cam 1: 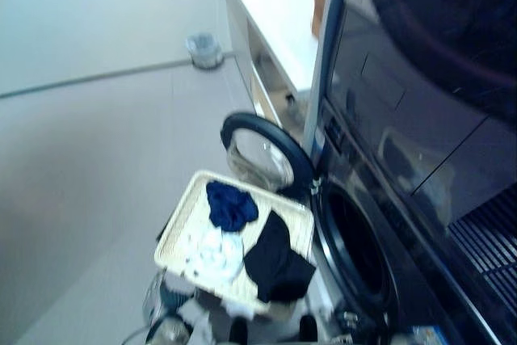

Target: Put the clothes into the washing machine.

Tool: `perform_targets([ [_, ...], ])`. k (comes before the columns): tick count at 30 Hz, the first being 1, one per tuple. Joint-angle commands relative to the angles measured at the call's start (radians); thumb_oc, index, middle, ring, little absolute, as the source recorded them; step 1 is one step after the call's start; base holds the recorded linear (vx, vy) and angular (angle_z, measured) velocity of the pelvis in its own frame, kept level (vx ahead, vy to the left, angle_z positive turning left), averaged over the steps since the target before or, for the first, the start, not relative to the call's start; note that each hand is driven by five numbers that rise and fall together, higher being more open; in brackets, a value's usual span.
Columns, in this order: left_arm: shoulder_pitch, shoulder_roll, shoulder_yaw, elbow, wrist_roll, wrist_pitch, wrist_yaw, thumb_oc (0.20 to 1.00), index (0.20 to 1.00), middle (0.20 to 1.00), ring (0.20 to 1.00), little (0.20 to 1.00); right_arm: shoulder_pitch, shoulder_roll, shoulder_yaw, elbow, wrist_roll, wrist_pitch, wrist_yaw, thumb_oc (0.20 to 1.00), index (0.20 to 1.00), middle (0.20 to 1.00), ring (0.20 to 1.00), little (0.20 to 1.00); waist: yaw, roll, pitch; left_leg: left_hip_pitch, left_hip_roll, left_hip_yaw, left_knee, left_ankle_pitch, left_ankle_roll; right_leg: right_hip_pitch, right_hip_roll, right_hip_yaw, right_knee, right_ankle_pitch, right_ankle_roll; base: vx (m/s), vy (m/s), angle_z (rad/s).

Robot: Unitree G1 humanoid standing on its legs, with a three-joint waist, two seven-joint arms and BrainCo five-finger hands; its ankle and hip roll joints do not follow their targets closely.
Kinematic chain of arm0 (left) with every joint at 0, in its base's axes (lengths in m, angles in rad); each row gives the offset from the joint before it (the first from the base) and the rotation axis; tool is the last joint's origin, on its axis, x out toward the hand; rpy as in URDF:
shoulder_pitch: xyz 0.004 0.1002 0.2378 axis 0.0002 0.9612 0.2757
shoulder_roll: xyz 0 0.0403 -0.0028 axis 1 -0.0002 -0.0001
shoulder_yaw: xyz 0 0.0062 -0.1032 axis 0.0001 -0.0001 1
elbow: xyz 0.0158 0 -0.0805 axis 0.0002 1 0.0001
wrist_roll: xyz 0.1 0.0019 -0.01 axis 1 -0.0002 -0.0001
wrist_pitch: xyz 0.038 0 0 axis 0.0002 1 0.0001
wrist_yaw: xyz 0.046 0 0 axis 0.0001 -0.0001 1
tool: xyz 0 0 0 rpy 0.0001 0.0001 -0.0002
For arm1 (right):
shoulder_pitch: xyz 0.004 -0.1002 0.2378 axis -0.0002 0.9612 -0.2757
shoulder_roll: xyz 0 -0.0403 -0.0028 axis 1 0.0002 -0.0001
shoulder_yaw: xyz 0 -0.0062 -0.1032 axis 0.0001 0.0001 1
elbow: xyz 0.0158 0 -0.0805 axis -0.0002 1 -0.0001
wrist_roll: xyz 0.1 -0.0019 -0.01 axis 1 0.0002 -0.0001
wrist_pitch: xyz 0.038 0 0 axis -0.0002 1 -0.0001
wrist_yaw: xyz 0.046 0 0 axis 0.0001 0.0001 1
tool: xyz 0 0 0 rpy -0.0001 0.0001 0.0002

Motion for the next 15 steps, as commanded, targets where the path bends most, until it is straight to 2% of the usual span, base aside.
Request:
perform_targets([
  [1, -0.103, 0.030, -0.007, 0.028, -0.051, 0.005, 0.060, 1.000, 1.000, 1.000, 1.000, 1.000, -0.096, 0.019, 0.053, -0.034, 0.052, -0.043, -0.026, 1.000, 1.000, 1.000, 1.000, 1.000, -0.038, -0.047, 0.071, -0.056, -0.081, 0.030, 0.025, 0.006, 0.080, -0.058, -0.008, 0.054, 0.050, 0.026, 0.023, -0.20, 0.105, -0.21],
  [7, -0.260, 0.084, -0.020, 0.041, -0.078, 0.027, 0.042, 1.000, 1.000, 1.000, 1.000, 1.000, -0.216, 0.024, 0.091, -0.071, 0.113, -0.030, -0.055, 1.000, 1.000, 1.000, 1.000, 1.000, -0.049, -0.068, 0.169, -0.192, -0.090, 0.046, 0.088, 0.020, 0.075, -0.192, -0.004, 0.064, 0.096, 0.043, 0.020, -0.11, 0.038, -0.09],
  [12, -0.344, 0.123, -0.022, 0.060, -0.082, 0.058, 0.000, 1.000, 1.000, 1.000, 1.000, 1.000, -0.263, 0.022, 0.109, -0.100, 0.149, -0.031, -0.066, 1.000, 1.000, 1.000, 1.000, 1.000, -0.059, -0.088, 0.208, -0.272, -0.094, 0.054, 0.156, 0.016, 0.066, -0.258, -0.001, 0.060, 0.128, 0.047, 0.013, -0.08, 0.016, -0.10],
  [15, -0.401, 0.146, -0.027, 0.078, -0.100, 0.104, -0.030, 1.000, 1.000, 1.000, 1.000, 1.000, -0.295, 0.021, 0.113, -0.116, 0.172, -0.032, -0.074, 1.000, 1.000, 1.000, 1.000, 1.000, -0.069, -0.100, 0.224, -0.337, -0.092, 0.062, 0.202, 0.011, 0.059, -0.313, 0.004, 0.054, 0.151, 0.048, 0.008, -0.06, 0.016, -0.11],
])
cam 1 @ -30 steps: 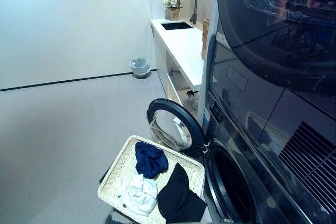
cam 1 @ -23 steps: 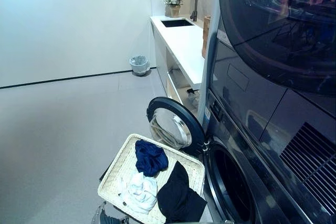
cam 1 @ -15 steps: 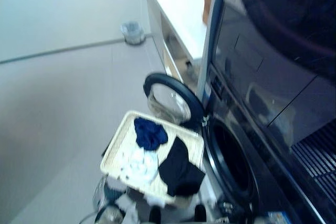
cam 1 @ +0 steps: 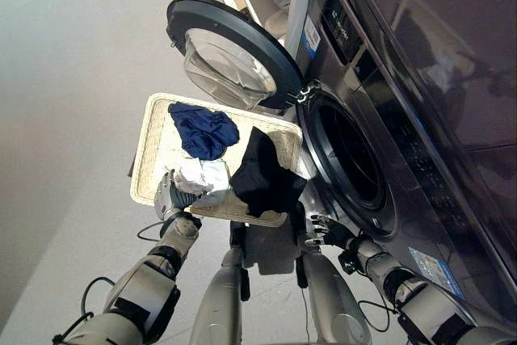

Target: Put the clothes into the washing machine.

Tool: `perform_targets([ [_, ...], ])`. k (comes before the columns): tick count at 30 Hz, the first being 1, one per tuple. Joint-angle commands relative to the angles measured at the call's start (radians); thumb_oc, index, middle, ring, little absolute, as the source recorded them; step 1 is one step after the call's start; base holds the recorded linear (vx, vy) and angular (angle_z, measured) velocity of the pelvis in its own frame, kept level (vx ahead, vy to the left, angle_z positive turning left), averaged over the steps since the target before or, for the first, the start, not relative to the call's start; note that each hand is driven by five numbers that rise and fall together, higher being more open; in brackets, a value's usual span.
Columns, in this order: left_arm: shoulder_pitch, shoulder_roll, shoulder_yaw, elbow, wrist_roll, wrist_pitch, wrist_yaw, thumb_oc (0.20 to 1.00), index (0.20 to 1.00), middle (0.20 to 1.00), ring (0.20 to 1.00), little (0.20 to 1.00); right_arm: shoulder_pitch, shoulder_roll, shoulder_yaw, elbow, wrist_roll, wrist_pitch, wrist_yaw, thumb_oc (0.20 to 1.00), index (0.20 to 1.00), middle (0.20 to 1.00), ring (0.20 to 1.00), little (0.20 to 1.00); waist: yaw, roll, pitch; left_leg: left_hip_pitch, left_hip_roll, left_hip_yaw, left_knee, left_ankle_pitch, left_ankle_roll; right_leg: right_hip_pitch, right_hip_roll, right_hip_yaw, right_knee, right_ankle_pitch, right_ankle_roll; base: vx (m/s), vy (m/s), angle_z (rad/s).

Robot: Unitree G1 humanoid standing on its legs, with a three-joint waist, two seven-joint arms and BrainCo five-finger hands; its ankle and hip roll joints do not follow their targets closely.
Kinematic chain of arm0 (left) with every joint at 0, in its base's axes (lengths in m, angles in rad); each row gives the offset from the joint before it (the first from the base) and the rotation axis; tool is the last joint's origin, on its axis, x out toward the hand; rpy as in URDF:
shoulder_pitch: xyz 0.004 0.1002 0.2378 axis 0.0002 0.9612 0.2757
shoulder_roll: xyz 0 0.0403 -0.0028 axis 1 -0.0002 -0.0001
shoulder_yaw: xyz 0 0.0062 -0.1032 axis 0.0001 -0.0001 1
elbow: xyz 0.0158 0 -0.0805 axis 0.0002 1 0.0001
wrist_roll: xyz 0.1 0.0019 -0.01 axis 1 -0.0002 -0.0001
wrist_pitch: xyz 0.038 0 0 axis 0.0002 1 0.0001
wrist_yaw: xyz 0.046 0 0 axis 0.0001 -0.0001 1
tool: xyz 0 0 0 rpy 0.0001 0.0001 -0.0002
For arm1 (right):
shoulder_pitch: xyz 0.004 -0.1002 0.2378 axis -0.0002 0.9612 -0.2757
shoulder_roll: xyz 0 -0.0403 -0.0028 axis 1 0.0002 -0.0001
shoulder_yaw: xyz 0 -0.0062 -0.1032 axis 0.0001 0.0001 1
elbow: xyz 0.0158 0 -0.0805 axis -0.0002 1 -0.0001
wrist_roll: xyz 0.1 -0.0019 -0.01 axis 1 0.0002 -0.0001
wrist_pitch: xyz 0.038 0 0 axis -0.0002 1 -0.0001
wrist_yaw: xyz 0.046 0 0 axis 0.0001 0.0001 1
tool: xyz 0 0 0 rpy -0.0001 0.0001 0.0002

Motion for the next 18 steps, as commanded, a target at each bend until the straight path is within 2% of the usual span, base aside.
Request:
perform_targets([
  [1, -0.065, 0.052, 0.012, 0.069, -0.033, 0.060, -0.032, 1.000, 1.000, 1.000, 1.000, 1.000, -0.014, 0.006, 0.039, -0.052, 0.058, -0.023, -0.008, 1.000, 1.000, 1.000, 1.000, 1.000, -0.022, -0.055, 0.000, -0.137, -0.069, 0.014, 0.128, 0.008, 0.044, -0.086, 0.019, -0.002, 0.073, 0.017, 0.000, -0.04, 0.022, -0.06],
  [4, -0.087, 0.058, 0.005, 0.083, -0.046, 0.103, -0.059, 1.000, 1.000, 1.000, 1.000, 1.000, -0.024, -0.002, 0.039, -0.055, 0.070, -0.026, -0.005, 1.000, 1.000, 1.000, 1.000, 1.000, -0.027, -0.059, 0.000, -0.170, -0.066, 0.018, 0.143, 0.010, 0.040, -0.115, 0.023, -0.005, 0.083, 0.018, -0.002, -0.02, 0.023, -0.02],
  [5, -0.103, 0.063, 0.001, 0.094, -0.038, 0.144, -0.058, 1.000, 1.000, 1.000, 1.000, 1.000, -0.033, -0.011, 0.039, -0.060, 0.081, -0.030, 0.000, 1.000, 1.000, 1.000, 1.000, 1.000, -0.032, -0.061, 0.001, -0.199, -0.064, 0.020, 0.153, 0.013, 0.037, -0.143, 0.029, -0.006, 0.091, 0.019, -0.004, -0.02, 0.034, -0.01],
  [9, -0.118, 0.071, -0.008, 0.100, -0.045, 0.176, -0.046, 1.000, 1.000, 1.000, 1.000, 1.000, -0.041, -0.024, 0.041, -0.067, 0.100, -0.034, 0.009, 1.000, 1.000, 1.000, 1.000, 1.000, -0.038, -0.061, 0.001, -0.233, -0.061, 0.021, 0.170, 0.013, 0.034, -0.176, 0.032, -0.007, 0.104, 0.018, -0.007, -0.01, 0.029, -0.02],
  [10, -0.135, 0.076, -0.014, 0.106, -0.053, 0.215, -0.051, 1.000, 1.000, 1.000, 1.000, 1.000, -0.044, -0.031, 0.044, -0.076, 0.118, -0.038, 0.012, 1.000, 1.000, 1.000, 1.000, 1.000, -0.043, -0.062, 0.001, -0.260, -0.062, 0.019, 0.181, 0.013, 0.034, -0.203, 0.034, -0.007, 0.112, 0.018, -0.008, 0.00, 0.032, -0.12],
  [15, -0.176, 0.084, -0.037, 0.133, -0.014, 0.334, -0.094, 1.000, 1.000, 1.000, 1.000, 1.000, -0.052, -0.046, 0.047, -0.103, 0.147, -0.053, 0.025, 1.000, 1.000, 1.000, 1.000, 1.000, -0.060, -0.074, 0.001, -0.323, -0.052, 0.017, 0.199, 0.013, 0.030, -0.272, 0.041, -0.005, 0.116, 0.033, -0.007, 0.00, 0.023, -0.05],
  [18, -0.186, 0.088, -0.043, 0.138, -0.009, 0.355, -0.114, 1.000, 1.000, 1.000, 1.000, 1.000, -0.056, -0.049, 0.048, -0.108, 0.159, -0.056, 0.032, 1.000, 1.000, 1.000, 1.000, 1.000, -0.062, -0.077, 0.001, -0.334, -0.049, 0.017, 0.200, 0.014, 0.028, -0.283, 0.042, -0.005, 0.115, 0.036, -0.007, 0.00, 0.000, 0.00],
])
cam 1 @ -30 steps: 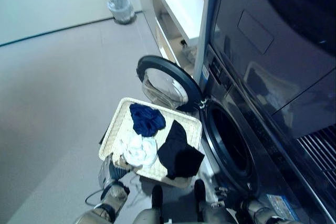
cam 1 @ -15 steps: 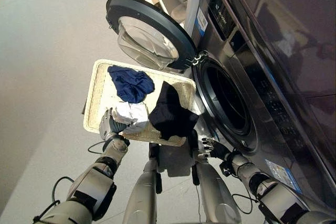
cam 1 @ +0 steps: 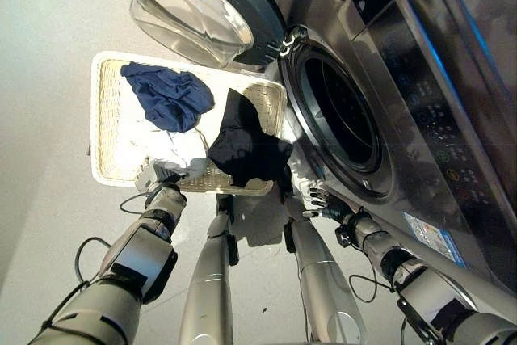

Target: Put the clothes into the washing machine.

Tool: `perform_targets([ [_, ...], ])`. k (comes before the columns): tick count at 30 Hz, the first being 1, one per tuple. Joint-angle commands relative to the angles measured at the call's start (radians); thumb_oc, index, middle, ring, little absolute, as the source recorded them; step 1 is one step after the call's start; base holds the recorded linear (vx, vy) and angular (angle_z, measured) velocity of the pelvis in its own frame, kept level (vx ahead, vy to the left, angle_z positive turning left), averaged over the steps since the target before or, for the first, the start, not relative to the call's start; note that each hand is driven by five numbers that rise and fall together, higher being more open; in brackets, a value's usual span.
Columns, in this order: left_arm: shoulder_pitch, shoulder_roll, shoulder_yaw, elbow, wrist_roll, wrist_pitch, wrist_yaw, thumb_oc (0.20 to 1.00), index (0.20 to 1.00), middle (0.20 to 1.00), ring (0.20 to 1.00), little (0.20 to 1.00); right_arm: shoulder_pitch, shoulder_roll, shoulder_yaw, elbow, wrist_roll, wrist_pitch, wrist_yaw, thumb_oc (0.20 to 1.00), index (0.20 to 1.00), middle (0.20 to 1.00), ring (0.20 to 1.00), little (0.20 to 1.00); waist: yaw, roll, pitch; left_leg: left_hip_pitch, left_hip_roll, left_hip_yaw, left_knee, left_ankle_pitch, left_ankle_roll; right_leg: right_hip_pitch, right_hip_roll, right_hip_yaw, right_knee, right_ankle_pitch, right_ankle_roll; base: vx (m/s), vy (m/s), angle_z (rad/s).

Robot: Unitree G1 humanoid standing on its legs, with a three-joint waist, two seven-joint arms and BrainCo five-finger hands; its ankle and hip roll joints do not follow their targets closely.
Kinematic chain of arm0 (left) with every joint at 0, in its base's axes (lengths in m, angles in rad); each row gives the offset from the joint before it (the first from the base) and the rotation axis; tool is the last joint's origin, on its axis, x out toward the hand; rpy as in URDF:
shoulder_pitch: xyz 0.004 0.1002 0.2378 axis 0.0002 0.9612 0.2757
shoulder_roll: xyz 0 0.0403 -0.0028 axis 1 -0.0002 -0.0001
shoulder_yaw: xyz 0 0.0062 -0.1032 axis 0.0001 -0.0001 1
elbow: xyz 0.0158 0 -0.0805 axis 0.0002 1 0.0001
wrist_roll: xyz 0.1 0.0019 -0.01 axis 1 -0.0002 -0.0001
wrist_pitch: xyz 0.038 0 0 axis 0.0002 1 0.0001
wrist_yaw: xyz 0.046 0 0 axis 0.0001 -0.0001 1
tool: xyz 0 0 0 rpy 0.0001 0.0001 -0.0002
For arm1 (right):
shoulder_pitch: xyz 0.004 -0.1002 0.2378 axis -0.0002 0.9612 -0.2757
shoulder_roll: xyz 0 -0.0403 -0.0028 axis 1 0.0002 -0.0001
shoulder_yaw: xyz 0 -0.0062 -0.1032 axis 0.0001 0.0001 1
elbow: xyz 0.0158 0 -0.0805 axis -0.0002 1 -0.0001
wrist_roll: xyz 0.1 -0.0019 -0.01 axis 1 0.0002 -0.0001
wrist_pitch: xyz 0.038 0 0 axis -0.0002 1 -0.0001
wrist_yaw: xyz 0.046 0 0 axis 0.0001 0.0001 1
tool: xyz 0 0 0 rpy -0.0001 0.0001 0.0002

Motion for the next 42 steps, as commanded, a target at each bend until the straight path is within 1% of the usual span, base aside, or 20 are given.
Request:
perform_targets([
  [1, -0.011, 0.043, 0.004, 0.049, 0.002, 0.082, -0.058, 1.000, 1.000, 1.000, 1.000, 1.000, 0.004, -0.019, 0.044, -0.072, 0.058, -0.052, 0.034, 1.000, 1.000, 1.000, 1.000, 1.000, -0.003, -0.035, -0.015, -0.051, -0.041, -0.005, 0.030, 0.044, 0.017, -0.034, 0.043, -0.043, 0.042, 0.014, -0.021, 0.00, 0.000, 0.00],
  [2, -0.037, 0.049, -0.009, 0.059, 0.013, 0.107, -0.101, 0.736, 0.736, 0.736, 0.736, 0.736, -0.006, -0.025, 0.049, -0.091, 0.078, -0.059, 0.045, 1.000, 1.000, 1.000, 1.000, 1.000, -0.008, -0.042, -0.015, -0.078, -0.036, -0.008, 0.036, 0.046, 0.012, -0.060, 0.045, -0.048, 0.045, 0.016, -0.021, 0.00, 0.000, 0.00],
  [3, -0.046, 0.051, -0.016, 0.060, 0.020, 0.112, -0.115, 0.589, 0.589, 0.589, 0.589, 0.589, -0.011, -0.027, 0.052, -0.101, 0.085, -0.058, 0.046, 1.000, 1.000, 1.000, 1.000, 1.000, -0.010, -0.044, -0.015, -0.087, -0.035, -0.009, 0.037, 0.046, 0.011, -0.069, 0.045, -0.049, 0.046, 0.017, -0.021, 0.00, 0.000, 0.00],
  [5, -0.058, 0.051, -0.028, 0.059, -0.003, 0.104, -0.112, 0.548, 0.548, 0.548, 0.548, 0.548, -0.018, -0.031, 0.056, -0.118, 0.096, -0.059, 0.047, 1.000, 1.000, 1.000, 1.000, 1.000, -0.013, -0.047, -0.015, -0.100, -0.033, -0.013, 0.039, 0.047, 0.009, -0.082, 0.045, -0.051, 0.045, 0.018, -0.021, 0.00, 0.000, 0.00],
  [7, -0.074, 0.058, -0.032, 0.057, -0.024, 0.077, -0.108, 0.373, 0.373, 0.373, 0.373, 0.373, -0.027, -0.038, 0.060, -0.131, 0.115, -0.063, 0.053, 1.000, 1.000, 1.000, 1.000, 1.000, -0.015, -0.051, -0.015, -0.114, -0.032, -0.015, 0.040, 0.047, 0.007, -0.095, 0.045, -0.053, 0.044, 0.020, -0.021, -0.01, -0.017, -0.02],
  [9, -0.086, 0.064, -0.026, 0.059, -0.063, 0.027, -0.091, 0.307, 0.307, 0.307, 0.307, 0.307, -0.034, -0.041, 0.062, -0.135, 0.131, -0.067, 0.057, 1.000, 1.000, 1.000, 1.000, 1.000, -0.016, -0.053, -0.015, -0.125, -0.031, -0.019, 0.040, 0.049, 0.005, -0.106, 0.046, -0.055, 0.042, 0.022, -0.021, 0.00, 0.000, 0.00],
  [10, -0.088, 0.064, -0.024, 0.059, -0.068, 0.020, -0.090, 0.291, 0.291, 0.291, 0.291, 0.291, -0.035, -0.042, 0.062, -0.135, 0.133, -0.068, 0.058, 1.000, 1.000, 1.000, 1.000, 1.000, -0.016, -0.054, -0.015, -0.127, -0.030, -0.019, 0.039, 0.049, 0.004, -0.107, 0.047, -0.056, 0.042, 0.022, -0.021, -0.02, -0.036, 0.01],
  [12, -0.104, 0.072, -0.008, 0.052, -0.141, -0.066, -0.048, 0.341, 0.341, 0.341, 0.341, 0.341, -0.039, -0.040, 0.068, -0.149, 0.146, -0.068, 0.052, 1.000, 1.000, 1.000, 1.000, 1.000, -0.015, -0.060, -0.015, -0.138, -0.027, -0.025, 0.033, 0.053, 0.003, -0.118, 0.049, -0.058, 0.037, 0.026, -0.020, -0.03, -0.065, 0.00],
  [14, -0.118, 0.076, 0.010, 0.049, -0.246, -0.141, -0.039, 0.288, 0.288, 0.288, 0.288, 0.288, -0.042, -0.037, 0.073, -0.154, 0.154, -0.072, 0.049, 1.000, 1.000, 1.000, 1.000, 1.000, -0.015, -0.065, -0.015, -0.147, -0.025, -0.031, 0.027, 0.057, 0.001, -0.127, 0.051, -0.060, 0.034, 0.029, -0.019, -0.03, -0.079, 0.00],
  [16, -0.131, 0.076, 0.057, 0.039, -0.366, -0.246, -0.047, 0.200, 0.200, 0.200, 0.200, 0.200, -0.042, -0.030, 0.075, -0.158, 0.167, -0.076, 0.049, 1.000, 1.000, 1.000, 1.000, 1.000, -0.011, -0.071, -0.015, -0.154, -0.021, -0.039, 0.016, 0.062, 0.000, -0.134, 0.055, -0.064, 0.030, 0.030, -0.018, -0.03, -0.095, 0.01],
  [19, -0.134, 0.068, 0.102, 0.022, -0.532, -0.353, -0.101, 0.200, 0.200, 0.200, 0.200, 0.200, -0.043, -0.021, 0.076, -0.167, 0.170, -0.076, 0.044, 1.000, 1.000, 1.000, 1.000, 1.000, -0.006, -0.076, -0.015, -0.157, -0.020, -0.049, 0.006, 0.065, -0.002, -0.135, 0.058, -0.067, 0.026, 0.030, -0.017, -0.01, -0.088, 0.01],
  [20, -0.132, 0.057, 0.153, -0.010, -0.741, -0.435, -0.155, 0.200, 0.200, 0.200, 0.200, 0.200, -0.038, -0.007, 0.075, -0.172, 0.176, -0.080, 0.040, 1.000, 1.000, 1.000, 1.000, 1.000, 0.001, -0.080, -0.015, -0.149, -0.018, -0.057, 0.005, 0.053, -0.003, -0.126, 0.062, -0.071, 0.027, 0.020, -0.016, -0.01, -0.140, 0.02],
  [21, -0.123, 0.046, 0.185, -0.035, -0.856, -0.494, -0.201, 0.200, 0.200, 0.200, 0.200, 0.200, -0.035, 0.001, 0.074, -0.178, 0.179, -0.083, 0.036, 1.000, 1.000, 1.000, 1.000, 1.000, 0.004, -0.083, -0.015, -0.147, -0.018, -0.063, 0.004, 0.051, -0.005, -0.123, 0.062, -0.074, 0.028, 0.018, -0.015, -0.01, -0.147, 0.03],
  [25, -0.081, -0.003, 0.256, -0.165, -1.108, -0.624, -0.254, 0.200, 0.200, 0.200, 0.200, 0.200, -0.017, 0.025, 0.072, -0.241, 0.185, -0.079, 0.005, 1.000, 1.000, 1.000, 1.000, 1.000, 0.010, -0.092, -0.015, -0.143, -0.023, -0.077, -0.006, 0.060, -0.009, -0.117, 0.061, -0.081, 0.026, 0.023, -0.014, -0.02, -0.117, 0.08],
  [28, -0.036, -0.042, 0.257, -0.281, -1.119, -0.699, -0.164, 0.200, 0.200, 0.200, 0.200, 0.200, 0.005, 0.022, 0.074, -0.338, 0.195, -0.055, -0.030, 1.000, 1.000, 1.000, 1.000, 1.000, 0.015, -0.094, -0.015, -0.134, -0.028, -0.088, -0.010, 0.062, -0.011, -0.108, 0.062, -0.088, 0.032, 0.020, -0.014, -0.03, -0.088, 0.08],
  [30, -0.005, -0.054, 0.250, -0.351, -1.074, -0.741, -0.058, 0.200, 0.200, 0.200, 0.200, 0.200, 0.023, 0.004, 0.071, -0.399, 0.213, -0.049, -0.048, 1.000, 1.000, 1.000, 1.000, 1.000, 0.021, -0.090, -0.015, -0.124, -0.031, -0.095, -0.008, 0.064, -0.011, -0.096, 0.062, -0.092, 0.043, 0.010, -0.016, -0.01, -0.045, 0.11],
  [31, -0.001, -0.056, 0.250, -0.358, -1.069, -0.742, -0.048, 0.200, 0.200, 0.200, 0.200, 0.200, 0.026, 0.003, 0.070, -0.403, 0.213, -0.050, -0.049, 1.000, 1.000, 1.000, 1.000, 1.000, 0.021, -0.089, -0.015, -0.122, -0.032, -0.095, -0.008, 0.064, -0.011, -0.095, 0.062, -0.093, 0.043, 0.009, -0.016, -0.01, -0.039, 0.08],
  [33, 0.031, -0.055, 0.254, -0.392, -1.009, -0.770, 0.043, 0.200, 0.200, 0.200, 0.200, 0.200, 0.042, -0.012, 0.058, -0.452, 0.227, -0.058, -0.066, 1.000, 1.000, 1.000, 1.000, 1.000, 0.027, -0.084, -0.015, -0.109, -0.035, -0.101, 0.000, 0.062, -0.011, -0.080, 0.060, -0.097, 0.058, -0.004, -0.019, -0.02, -0.032, 0.01],
  [38, 0.108, -0.052, 0.275, -0.441, -0.931, -0.798, 0.171, 0.200, 0.200, 0.200, 0.200, 0.200, 0.069, -0.041, 0.034, -0.552, 0.214, -0.104, -0.132, 1.000, 1.000, 1.000, 1.000, 1.000, 0.048, -0.070, -0.015, -0.086, -0.047, -0.121, 0.021, 0.060, -0.009, -0.050, 0.051, -0.111, 0.094, -0.032, -0.024, -0.01, -0.016, 0.03],
  [42, 0.192, -0.065, 0.271, -0.505, -0.721, -0.777, 0.271, 0.200, 0.200, 0.200, 0.200, 0.200, 0.082, -0.047, 0.014, -0.658, 0.150, -0.136, -0.229, 1.000, 1.000, 1.000, 1.000, 1.000, 0.067, -0.058, -0.015, -0.059, -0.055, -0.134, 0.021, 0.057, -0.007, -0.019, 0.039, -0.124, 0.105, -0.046, -0.023, -0.01, -0.033, 0.08],
])
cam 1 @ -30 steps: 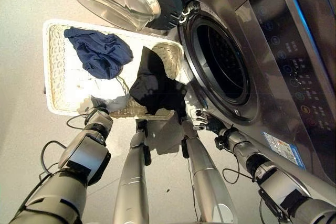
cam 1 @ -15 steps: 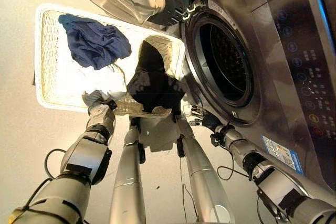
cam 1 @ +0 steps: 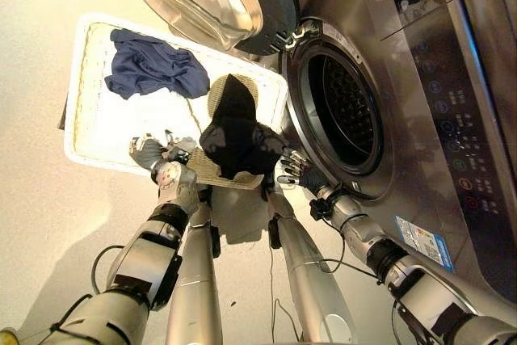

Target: Put the clothes into the washing machine.

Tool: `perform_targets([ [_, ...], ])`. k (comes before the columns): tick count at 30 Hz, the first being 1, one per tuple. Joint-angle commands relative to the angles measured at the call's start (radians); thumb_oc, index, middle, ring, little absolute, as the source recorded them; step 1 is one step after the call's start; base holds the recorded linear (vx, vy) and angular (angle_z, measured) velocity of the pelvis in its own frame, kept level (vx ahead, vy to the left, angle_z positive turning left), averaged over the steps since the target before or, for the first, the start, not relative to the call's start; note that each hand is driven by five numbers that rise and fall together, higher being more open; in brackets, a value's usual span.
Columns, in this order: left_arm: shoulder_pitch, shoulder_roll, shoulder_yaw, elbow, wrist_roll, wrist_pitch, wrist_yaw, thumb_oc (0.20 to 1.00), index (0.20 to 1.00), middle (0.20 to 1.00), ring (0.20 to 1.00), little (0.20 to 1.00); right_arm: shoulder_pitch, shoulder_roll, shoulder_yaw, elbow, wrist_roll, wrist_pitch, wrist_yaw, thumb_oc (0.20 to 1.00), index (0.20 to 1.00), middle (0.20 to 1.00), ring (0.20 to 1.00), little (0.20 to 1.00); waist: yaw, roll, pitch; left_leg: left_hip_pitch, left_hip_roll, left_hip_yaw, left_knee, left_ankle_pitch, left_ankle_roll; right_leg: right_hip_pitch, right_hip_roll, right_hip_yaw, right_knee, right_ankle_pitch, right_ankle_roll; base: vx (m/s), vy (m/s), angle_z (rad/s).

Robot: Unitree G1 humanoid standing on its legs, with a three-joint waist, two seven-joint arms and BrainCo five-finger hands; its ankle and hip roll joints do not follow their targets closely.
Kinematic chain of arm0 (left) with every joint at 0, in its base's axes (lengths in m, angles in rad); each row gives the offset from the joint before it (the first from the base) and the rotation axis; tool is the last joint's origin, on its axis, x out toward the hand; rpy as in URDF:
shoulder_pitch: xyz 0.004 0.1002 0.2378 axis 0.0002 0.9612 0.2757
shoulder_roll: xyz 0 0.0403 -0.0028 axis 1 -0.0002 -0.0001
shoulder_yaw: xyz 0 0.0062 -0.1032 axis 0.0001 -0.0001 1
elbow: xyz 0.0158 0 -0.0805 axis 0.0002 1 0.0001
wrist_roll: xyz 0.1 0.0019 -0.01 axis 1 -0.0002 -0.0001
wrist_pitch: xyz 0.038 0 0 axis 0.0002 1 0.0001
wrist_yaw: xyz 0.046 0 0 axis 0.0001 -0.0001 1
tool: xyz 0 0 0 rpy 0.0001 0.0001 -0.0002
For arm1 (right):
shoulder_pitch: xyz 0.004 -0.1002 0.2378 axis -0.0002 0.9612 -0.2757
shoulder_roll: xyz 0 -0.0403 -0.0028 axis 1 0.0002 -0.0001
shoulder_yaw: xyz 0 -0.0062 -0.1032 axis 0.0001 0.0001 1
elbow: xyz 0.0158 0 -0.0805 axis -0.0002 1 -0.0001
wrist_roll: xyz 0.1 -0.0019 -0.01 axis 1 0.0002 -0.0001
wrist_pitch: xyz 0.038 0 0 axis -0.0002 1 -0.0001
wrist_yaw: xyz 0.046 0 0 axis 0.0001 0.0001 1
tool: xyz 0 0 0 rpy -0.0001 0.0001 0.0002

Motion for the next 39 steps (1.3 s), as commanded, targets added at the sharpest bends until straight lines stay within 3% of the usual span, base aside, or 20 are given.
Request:
perform_targets([
  [1, 0.054, -0.002, 0.029, -0.080, 0.259, -0.025, 0.115, 0.200, 0.200, 0.200, 0.200, 0.200, 0.029, -0.038, -0.043, -0.149, -0.064, -0.076, -0.086, 1.000, 1.000, 1.000, 1.000, 1.000, 0.033, 0.048, 0.004, 0.020, -0.062, -0.056, -0.036, 0.063, 0.015, 0.032, 0.033, -0.063, 0.051, -0.026, -0.006, -0.02, -0.036, 0.10],
  [4, 0.162, -0.016, -0.044, -0.198, 0.576, 0.067, 0.186, 0.200, 0.200, 0.200, 0.200, 0.200, 0.023, -0.056, -0.069, -0.255, -0.142, -0.081, -0.165, 1.000, 1.000, 1.000, 1.000, 1.000, 0.062, 0.067, 0.004, 0.048, -0.071, -0.064, -0.059, 0.072, 0.020, 0.065, 0.022, -0.081, 0.039, -0.026, -0.003, -0.02, -0.025, 0.13],
  [5, 0.164, -0.017, -0.045, -0.201, 0.579, 0.069, 0.188, 0.200, 0.200, 0.200, 0.200, 0.200, 0.025, -0.056, -0.069, -0.256, -0.144, -0.081, -0.166, 1.000, 1.000, 1.000, 1.000, 1.000, 0.063, 0.067, 0.004, 0.050, -0.071, -0.065, -0.060, 0.072, 0.020, 0.066, 0.022, -0.081, 0.038, -0.026, -0.003, -0.02, -0.014, 0.13],
  [8, 0.264, -0.024, -0.120, -0.310, 0.823, 0.107, 0.161, 0.200, 0.200, 0.200, 0.200, 0.200, 0.012, -0.051, -0.103, -0.327, -0.168, -0.073, -0.194, 1.000, 1.000, 1.000, 1.000, 1.000, 0.094, 0.092, 0.004, 0.080, -0.080, -0.071, -0.095, 0.084, 0.026, 0.102, 0.015, -0.096, 0.020, -0.024, 0.003, -0.01, 0.005, 0.10],
  [10, 0.283, -0.020, -0.145, -0.341, 0.868, 0.106, 0.139, 0.200, 0.200, 0.200, 0.200, 0.200, 0.000, -0.047, -0.109, -0.327, -0.178, -0.062, -0.190, 1.000, 1.000, 1.000, 1.000, 1.000, 0.103, 0.101, 0.004, 0.090, -0.082, -0.071, -0.106, 0.089, 0.027, 0.112, 0.012, -0.100, 0.012, -0.021, 0.004, -0.01, 0.023, 0.07],
  [13, 0.303, 0.000, -0.197, -0.411, 0.902, 0.065, -0.001, 0.200, 0.200, 0.200, 0.200, 0.200, -0.037, -0.040, -0.098, -0.314, -0.215, -0.021, -0.172, 1.000, 1.000, 1.000, 1.000, 1.000, 0.122, 0.120, 0.004, 0.110, -0.082, -0.072, -0.132, 0.099, 0.029, 0.129, 0.006, -0.109, 0.000, -0.020, 0.005, -0.01, 0.042, 0.10],
  [14, 0.311, 0.019, -0.229, -0.466, 0.872, 0.032, -0.105, 0.200, 0.200, 0.200, 0.200, 0.200, -0.062, -0.048, -0.084, -0.296, -0.234, 0.008, -0.165, 1.000, 1.000, 1.000, 1.000, 1.000, 0.132, 0.131, 0.004, 0.119, -0.081, -0.069, -0.142, 0.104, 0.030, 0.139, 0.001, -0.116, -0.006, -0.019, 0.006, 0.00, 0.036, 0.06],
  [17, 0.312, 0.033, -0.255, -0.514, 0.806, 0.000, -0.227, 0.200, 0.200, 0.200, 0.200, 0.200, -0.085, -0.057, -0.067, -0.273, -0.274, 0.028, -0.149, 1.000, 1.000, 1.000, 1.000, 1.000, 0.138, 0.142, 0.004, 0.124, -0.082, -0.066, -0.149, 0.107, 0.032, 0.142, -0.003, -0.122, -0.010, -0.017, 0.006, 0.00, 0.037, 0.08],
  [19, 0.308, 0.043, -0.296, -0.601, 0.599, -0.036, -0.476, 0.200, 0.200, 0.200, 0.200, 0.200, -0.138, -0.082, -0.020, -0.216, -0.379, 0.051, -0.136, 1.000, 1.000, 1.000, 1.000, 1.000, 0.149, 0.160, 0.004, 0.128, -0.086, -0.066, -0.155, 0.110, 0.036, 0.146, -0.015, -0.136, -0.015, -0.012, 0.010, 0.00, 0.041, 0.02],
  [21, 0.300, 0.053, -0.319, -0.682, 0.456, -0.058, -0.636, 0.200, 0.200, 0.200, 0.200, 0.200, -0.189, -0.108, 0.029, -0.166, -0.481, 0.060, -0.138, 1.000, 1.000, 1.000, 1.000, 1.000, 0.157, 0.175, 0.004, 0.134, -0.089, -0.066, -0.163, 0.112, 0.038, 0.149, -0.024, -0.146, -0.021, -0.007, 0.016, 0.00, 0.028, 0.13],
  [26, 0.262, 0.096, -0.334, -0.813, 0.351, -0.089, -0.750, 0.200, 0.200, 0.200, 0.200, 0.200, -0.281, -0.166, 0.113, -0.122, -0.706, 0.075, -0.131, 1.000, 1.000, 1.000, 1.000, 1.000, 0.167, 0.194, 0.004, 0.141, -0.091, -0.059, -0.186, 0.121, 0.041, 0.150, -0.034, -0.158, -0.028, 0.001, 0.022, -0.01, 0.003, 0.12],
  [30, 0.233, 0.153, -0.317, -0.919, 0.301, -0.071, -0.817, 0.200, 0.200, 0.200, 0.200, 0.200, -0.339, -0.252, 0.203, -0.117, -0.912, 0.066, -0.100, 1.000, 1.000, 1.000, 1.000, 1.000, 0.172, 0.199, 0.004, 0.154, -0.094, -0.050, -0.197, 0.123, 0.043, 0.162, -0.042, -0.163, -0.039, 0.006, 0.029, 0.00, -0.011, 0.05],
  [36, 0.229, 0.229, -0.312, -1.052, 0.149, 0.000, -0.986, 0.200, 0.200, 0.200, 0.200, 0.200, -0.374, -0.320, 0.289, -0.178, -0.905, -0.014, -0.026, 1.000, 1.000, 1.000, 1.000, 1.000, 0.178, 0.188, 0.004, 0.160, -0.097, -0.044, -0.189, 0.118, 0.046, 0.169, -0.046, -0.162, -0.047, 0.013, 0.032, 0.00, -0.014, 0.03],
  [39, 0.243, 0.232, -0.320, -1.105, 0.031, 0.072, -1.107, 0.200, 0.200, 0.200, 0.200, 0.200, -0.370, -0.314, 0.291, -0.227, -0.768, -0.039, -0.011, 1.000, 1.000, 1.000, 1.000, 1.000, 0.180, 0.183, 0.004, 0.162, -0.095, -0.041, -0.188, 0.115, 0.046, 0.169, -0.048, -0.162, -0.054, 0.019, 0.034, 0.00, 0.000, 0.00],
])
